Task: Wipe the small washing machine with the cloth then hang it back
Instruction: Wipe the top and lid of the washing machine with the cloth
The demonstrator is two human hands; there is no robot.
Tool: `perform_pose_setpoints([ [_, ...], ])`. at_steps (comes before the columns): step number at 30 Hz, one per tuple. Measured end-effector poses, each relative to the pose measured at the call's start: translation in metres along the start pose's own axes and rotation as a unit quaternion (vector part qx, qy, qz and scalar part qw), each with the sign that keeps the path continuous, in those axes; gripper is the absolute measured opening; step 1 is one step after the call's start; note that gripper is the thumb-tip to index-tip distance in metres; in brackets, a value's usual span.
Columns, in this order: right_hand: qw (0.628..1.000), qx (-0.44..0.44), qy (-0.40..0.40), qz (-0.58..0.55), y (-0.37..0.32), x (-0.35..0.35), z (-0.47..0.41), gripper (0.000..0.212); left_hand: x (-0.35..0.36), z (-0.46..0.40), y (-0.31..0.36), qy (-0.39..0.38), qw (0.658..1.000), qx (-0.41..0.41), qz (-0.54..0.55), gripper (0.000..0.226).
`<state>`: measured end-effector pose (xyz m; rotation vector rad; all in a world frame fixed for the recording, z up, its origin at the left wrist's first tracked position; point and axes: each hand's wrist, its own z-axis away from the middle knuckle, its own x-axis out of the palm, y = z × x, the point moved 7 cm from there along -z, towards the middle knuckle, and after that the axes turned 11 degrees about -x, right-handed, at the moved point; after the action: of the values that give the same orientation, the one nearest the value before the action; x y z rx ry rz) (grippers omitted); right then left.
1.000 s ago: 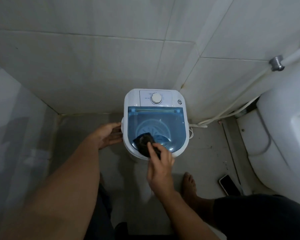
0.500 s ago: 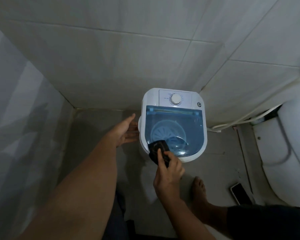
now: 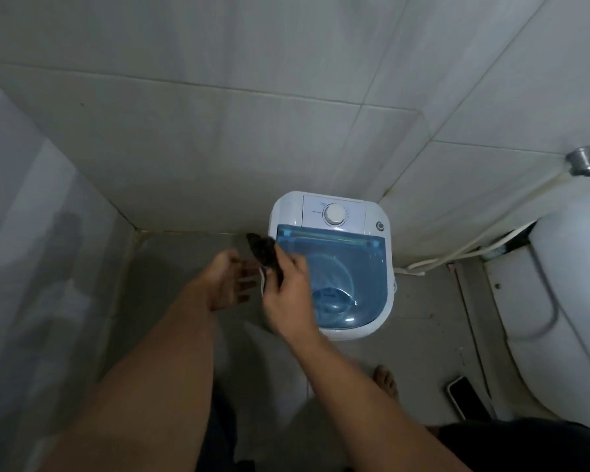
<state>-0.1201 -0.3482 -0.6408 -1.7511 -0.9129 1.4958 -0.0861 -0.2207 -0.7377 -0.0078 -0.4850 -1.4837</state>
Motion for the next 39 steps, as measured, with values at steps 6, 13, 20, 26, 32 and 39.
perform_pose_setpoints([
  [6,0.968,0.002,-0.039,0.248,0.027,-0.043,-0.134,0.054,0.003,-0.007,0.006,0.093,0.992,0.074,-0.029,0.012],
  [13,0.879,-0.119,-0.129,0.443,0.028,-0.019,-0.149,0.064,0.003,-0.017,0.004,0.118,0.989,0.081,-0.050,0.004],
  [20,0.914,-0.185,-0.307,0.188,0.010,0.012,-0.124,0.045,0.002,-0.012,-0.001,0.120,0.988,0.082,-0.044,0.015],
  [26,0.838,-0.102,-0.277,0.458,0.010,-0.026,-0.191,0.056,0.002,-0.011,-0.002,0.109,0.990,0.087,-0.033,0.009],
  [32,0.705,-0.222,-0.341,0.581,-0.012,0.003,-0.180,0.046,0.001,-0.015,0.000,0.109,0.990,0.084,-0.038,0.008],
  [39,0.633,-0.342,-0.439,0.538,-0.024,0.025,-0.127,0.046,0.002,-0.014,-0.001,0.110,0.990,0.080,-0.032,0.009],
])
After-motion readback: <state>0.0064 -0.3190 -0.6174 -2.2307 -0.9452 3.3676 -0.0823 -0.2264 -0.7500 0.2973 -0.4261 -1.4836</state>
